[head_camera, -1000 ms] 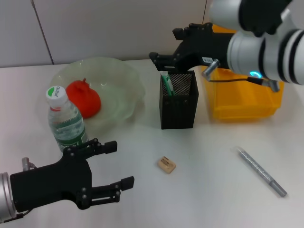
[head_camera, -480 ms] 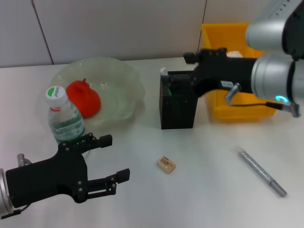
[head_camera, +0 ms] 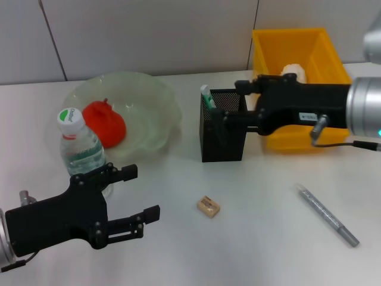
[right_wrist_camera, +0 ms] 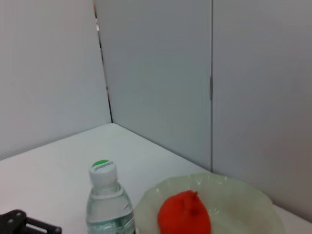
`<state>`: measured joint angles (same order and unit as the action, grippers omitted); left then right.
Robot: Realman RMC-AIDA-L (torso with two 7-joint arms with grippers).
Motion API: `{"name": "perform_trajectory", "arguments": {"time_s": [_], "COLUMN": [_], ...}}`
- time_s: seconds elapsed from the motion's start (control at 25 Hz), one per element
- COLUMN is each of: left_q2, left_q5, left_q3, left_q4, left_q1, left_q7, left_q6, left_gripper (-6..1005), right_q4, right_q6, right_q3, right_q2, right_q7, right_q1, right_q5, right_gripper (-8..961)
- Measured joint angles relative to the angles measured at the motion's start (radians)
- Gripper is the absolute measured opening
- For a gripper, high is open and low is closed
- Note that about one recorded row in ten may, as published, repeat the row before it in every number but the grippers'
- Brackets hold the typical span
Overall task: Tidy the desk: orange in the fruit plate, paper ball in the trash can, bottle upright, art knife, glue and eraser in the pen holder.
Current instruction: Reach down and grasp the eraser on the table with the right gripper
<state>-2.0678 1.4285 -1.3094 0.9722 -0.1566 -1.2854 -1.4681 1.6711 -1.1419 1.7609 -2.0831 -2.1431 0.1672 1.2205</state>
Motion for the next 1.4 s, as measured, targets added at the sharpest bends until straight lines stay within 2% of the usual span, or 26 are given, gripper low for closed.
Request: {"name": "perform_trajectory", "arguments": {"time_s": [0.16, 0.2, 0.24, 0.4, 0.64, 0.8, 1.04, 1.32, 1.4], "left_q2": [0.000, 0.000, 0.000, 0.000, 0.000, 0.000, 0.001, 0.004, 0.005], "left_q5": [-0.003, -0.005, -0.005, -0.013, -0.013, -0.013, -0.013, -0.010, -0.005], "left_q3": [0.004, 0.007, 0.007, 0.008, 0.009, 0.009, 0.009, 0.038, 0.068], "left_q4": [-0.008, -0.014, -0.014, -0.021, -0.021, -0.026, -0.049, -0.067, -0.085], "left_q1": [0.000, -0.001, -0.001, -0.005, -0.010, -0.017, -0.033, -0.025, -0.022], "left_q7": [0.000, 0.000, 0.000, 0.001, 0.001, 0.001, 0.004, 0.042, 0.065], "left_q6": [0.000, 0.000, 0.000, 0.000, 0.000, 0.000, 0.002, -0.034, -0.074], "left_gripper": [861, 861, 861, 861, 861, 861, 861, 861, 861], "right_q4": [-0.058, -0.114, -0.114, -0.274, -0.350, -0.391, -0.374, -0.277, -0.211], "right_q6": [-0.048, -0.081, -0.081, -0.187, -0.213, -0.224, -0.236, -0.298, -0.312], "right_q3": [0.053, 0.090, 0.090, 0.186, 0.234, 0.259, 0.257, 0.240, 0.186], "right_q2": [0.000, 0.001, 0.001, 0.001, 0.005, 0.006, 0.005, 0.003, 0.004], "right_q7": [0.077, 0.165, 0.165, 0.382, 0.461, 0.503, 0.451, 0.250, 0.144], "right_q1": [-0.001, -0.004, -0.004, -0.004, -0.005, -0.001, 0.019, 0.096, 0.132], "right_q5": [0.071, 0.146, 0.146, 0.292, 0.289, 0.232, 0.147, -0.054, -0.149], "right_gripper": [766, 765, 765, 765, 765, 766, 766, 765, 765]}}
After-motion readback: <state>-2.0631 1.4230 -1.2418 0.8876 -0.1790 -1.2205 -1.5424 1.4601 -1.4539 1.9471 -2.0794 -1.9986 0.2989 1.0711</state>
